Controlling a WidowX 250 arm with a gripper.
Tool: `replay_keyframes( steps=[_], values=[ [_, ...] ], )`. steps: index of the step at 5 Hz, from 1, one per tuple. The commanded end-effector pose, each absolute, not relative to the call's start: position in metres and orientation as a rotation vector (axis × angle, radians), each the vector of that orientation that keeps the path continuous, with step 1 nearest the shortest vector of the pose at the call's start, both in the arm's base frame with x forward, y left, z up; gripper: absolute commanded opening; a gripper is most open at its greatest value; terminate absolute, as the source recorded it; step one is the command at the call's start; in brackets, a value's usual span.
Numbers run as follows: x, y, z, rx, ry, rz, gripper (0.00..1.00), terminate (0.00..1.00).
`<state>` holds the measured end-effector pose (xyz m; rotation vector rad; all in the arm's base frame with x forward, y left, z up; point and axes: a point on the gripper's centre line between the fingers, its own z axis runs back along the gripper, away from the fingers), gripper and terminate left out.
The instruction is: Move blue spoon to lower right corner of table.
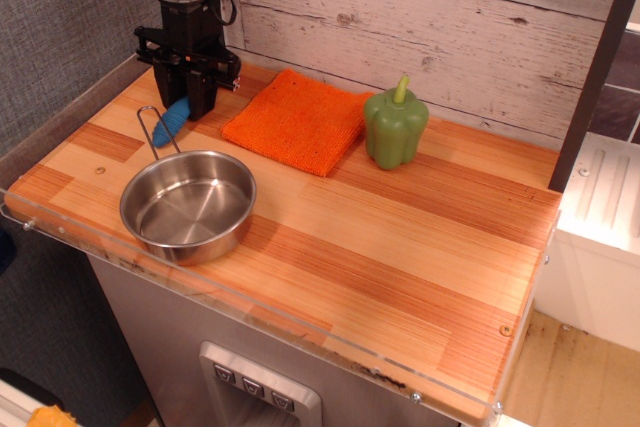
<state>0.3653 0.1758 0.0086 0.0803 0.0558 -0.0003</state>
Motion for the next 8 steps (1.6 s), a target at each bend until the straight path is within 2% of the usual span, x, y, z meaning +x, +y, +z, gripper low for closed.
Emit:
replay_keyframes(
  steps=[1, 3, 4, 5, 6, 7, 8],
  values=[
    [0.364, 0.202, 0.036, 0.014, -0.016, -0.174, 0.0, 0.0],
    [0.387, 0.145, 0.081, -0.064, -0.191, -0.342, 0.0, 0.0],
    [0.384, 0.127, 0.112, -0.039, -0.24, -0.361, 0.0, 0.0],
    [0.375, 0.121, 0.14, 0.013, -0.229, -0.29, 0.0, 0.0],
    [0.361, 0.076, 0.159, -0.005, -0.212, -0.263, 0.0, 0.0],
    [0.333, 0.027, 0.149, -0.042, -0.154, -0.159, 0.0, 0.0],
    [0.287, -0.022, 0.129, -0.038, -0.119, -0.125, 0.0, 0.0]
  ],
)
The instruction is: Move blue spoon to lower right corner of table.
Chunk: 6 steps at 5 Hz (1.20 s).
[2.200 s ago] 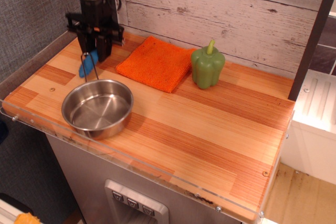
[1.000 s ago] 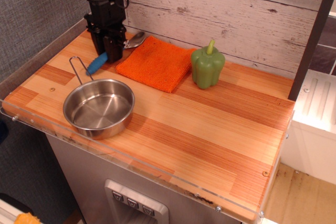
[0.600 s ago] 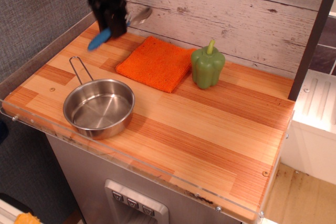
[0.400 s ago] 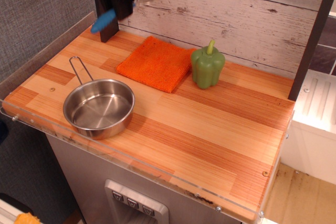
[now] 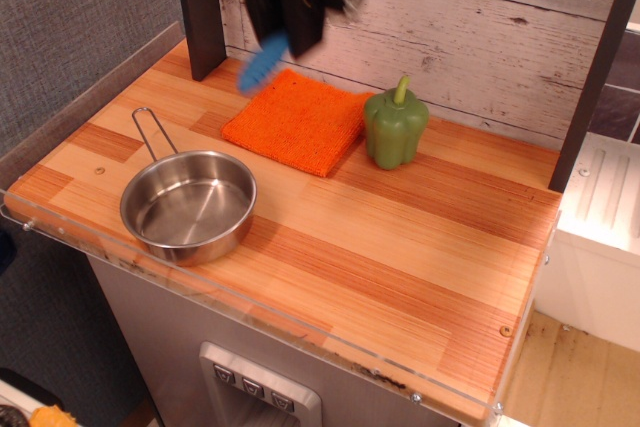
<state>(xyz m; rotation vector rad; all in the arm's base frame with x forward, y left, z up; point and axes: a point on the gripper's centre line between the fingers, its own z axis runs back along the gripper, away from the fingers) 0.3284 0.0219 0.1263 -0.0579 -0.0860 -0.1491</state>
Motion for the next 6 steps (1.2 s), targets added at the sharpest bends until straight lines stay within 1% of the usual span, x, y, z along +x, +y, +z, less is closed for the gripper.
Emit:
replay_keyframes(
  steps=[1, 2, 3, 4, 5, 6],
  values=[
    [0.262, -0.044, 0.094, -0.023, -0.057, -0.15, 0.0, 0.0],
    [0.25, -0.058, 0.071, -0.015, -0.015, -0.173, 0.0, 0.0],
    [0.254, -0.056, 0.048, -0.042, 0.0, -0.161, 0.0, 0.0],
    [0.277, -0.058, 0.041, -0.071, -0.037, -0.187, 0.0, 0.0],
    [0.291, -0.06, 0.043, -0.096, -0.051, -0.185, 0.0, 0.0],
    [0.29, -0.06, 0.038, -0.107, -0.027, -0.177, 0.0, 0.0]
  ],
)
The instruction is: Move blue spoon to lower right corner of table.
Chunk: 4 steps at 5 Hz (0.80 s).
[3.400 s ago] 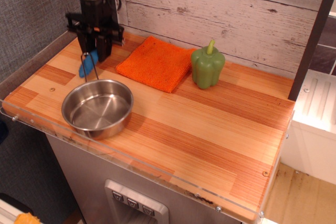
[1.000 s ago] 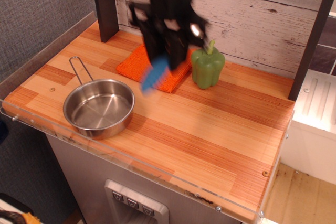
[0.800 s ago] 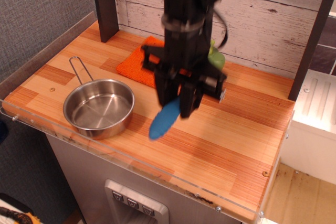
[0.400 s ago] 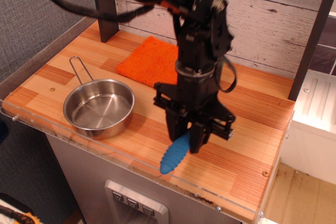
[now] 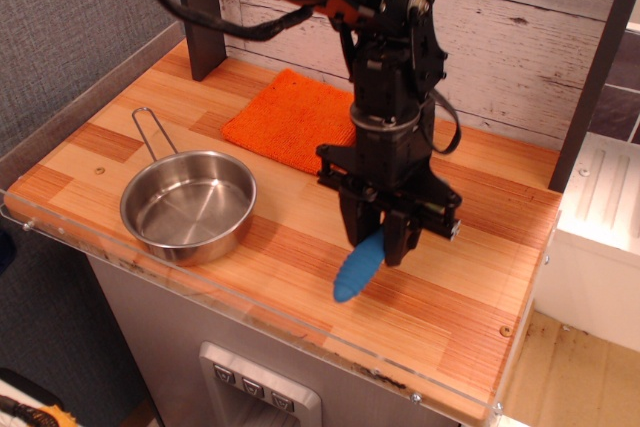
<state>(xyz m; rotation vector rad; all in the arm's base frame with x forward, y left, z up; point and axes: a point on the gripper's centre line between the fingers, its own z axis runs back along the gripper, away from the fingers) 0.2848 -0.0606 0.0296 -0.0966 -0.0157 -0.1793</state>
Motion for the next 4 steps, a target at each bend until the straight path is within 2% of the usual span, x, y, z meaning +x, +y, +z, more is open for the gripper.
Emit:
replay_keyframes(
  steps=[1, 2, 3, 4],
  values=[
    [0.283, -0.06, 0.039, -0.081, -0.01, -0.192, 1.0, 0.0],
    [0.279, -0.06, 0.055, -0.088, -0.032, -0.2, 1.0, 0.0],
    [0.275, -0.02, 0.105, -0.043, -0.133, -0.117, 1.0, 0.0],
    [0.272, 0.027, 0.14, -0.016, -0.161, -0.081, 1.0, 0.0]
  ],
)
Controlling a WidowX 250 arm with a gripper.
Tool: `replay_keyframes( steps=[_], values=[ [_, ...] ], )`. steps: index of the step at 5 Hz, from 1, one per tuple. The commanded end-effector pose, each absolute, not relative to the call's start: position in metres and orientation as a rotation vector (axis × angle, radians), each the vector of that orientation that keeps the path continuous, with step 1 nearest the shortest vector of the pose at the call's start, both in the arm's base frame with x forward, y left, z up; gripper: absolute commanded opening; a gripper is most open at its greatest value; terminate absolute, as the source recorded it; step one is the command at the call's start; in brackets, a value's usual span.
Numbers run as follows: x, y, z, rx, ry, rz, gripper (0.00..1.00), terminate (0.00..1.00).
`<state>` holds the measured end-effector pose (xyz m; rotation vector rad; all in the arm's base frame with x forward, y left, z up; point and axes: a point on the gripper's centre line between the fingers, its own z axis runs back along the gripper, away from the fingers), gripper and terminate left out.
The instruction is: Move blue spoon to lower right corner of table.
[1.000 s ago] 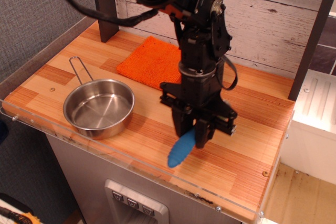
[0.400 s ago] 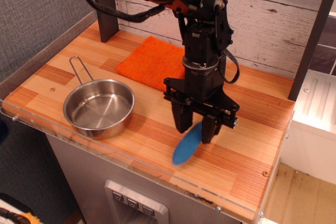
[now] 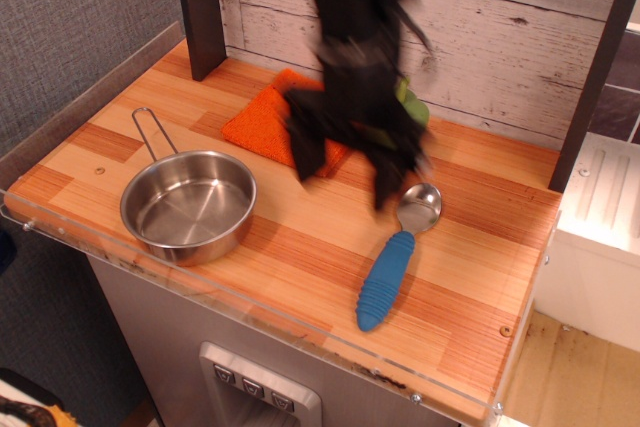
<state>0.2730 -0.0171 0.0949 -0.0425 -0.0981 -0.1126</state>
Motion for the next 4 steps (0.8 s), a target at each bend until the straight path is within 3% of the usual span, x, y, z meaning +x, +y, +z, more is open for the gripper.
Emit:
replay_keyframes(
  steps=[1, 3, 4],
  values=[
    [0.2772, 0.0492, 0.1328, -0.001, -0.136, -0.054, 1.0, 0.0],
    [0.2812, 0.0587, 0.1284, -0.012, -0.1, -0.086, 1.0, 0.0],
    [0.2812, 0.0587, 0.1284, -0.012, -0.1, -0.086, 1.0, 1.0]
  ],
)
